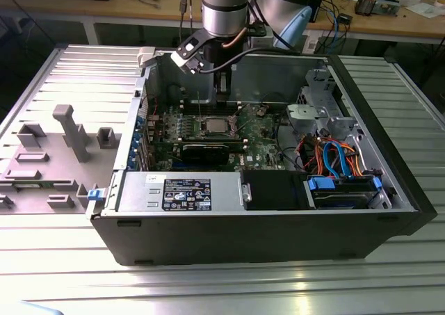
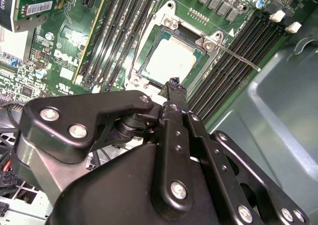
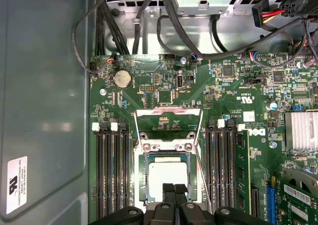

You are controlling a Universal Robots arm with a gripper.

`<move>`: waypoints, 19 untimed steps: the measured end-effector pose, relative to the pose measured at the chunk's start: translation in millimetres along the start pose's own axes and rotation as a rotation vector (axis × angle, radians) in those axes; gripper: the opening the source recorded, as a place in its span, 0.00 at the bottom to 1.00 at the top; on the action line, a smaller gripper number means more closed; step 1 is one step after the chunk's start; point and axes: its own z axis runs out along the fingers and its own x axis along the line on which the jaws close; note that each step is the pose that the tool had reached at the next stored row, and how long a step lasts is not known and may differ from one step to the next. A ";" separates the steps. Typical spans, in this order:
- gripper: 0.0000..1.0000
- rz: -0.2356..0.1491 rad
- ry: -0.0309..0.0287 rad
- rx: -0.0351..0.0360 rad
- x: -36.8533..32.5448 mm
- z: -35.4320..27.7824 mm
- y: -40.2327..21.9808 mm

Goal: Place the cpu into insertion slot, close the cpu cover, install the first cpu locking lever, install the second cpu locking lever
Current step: 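Close the cpu cover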

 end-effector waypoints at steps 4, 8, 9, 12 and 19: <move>0.11 0.000 -0.0002 0.0001 -0.1 -3.3 0.1; 0.11 0.000 0.0001 0.0000 -0.1 -6.3 0.2; 0.11 0.000 0.0001 -0.0001 -0.1 -6.3 0.2; 0.11 0.000 -0.0001 0.0001 -0.1 -6.4 0.4; 0.11 0.000 -0.0002 0.0001 0.0 -6.3 5.7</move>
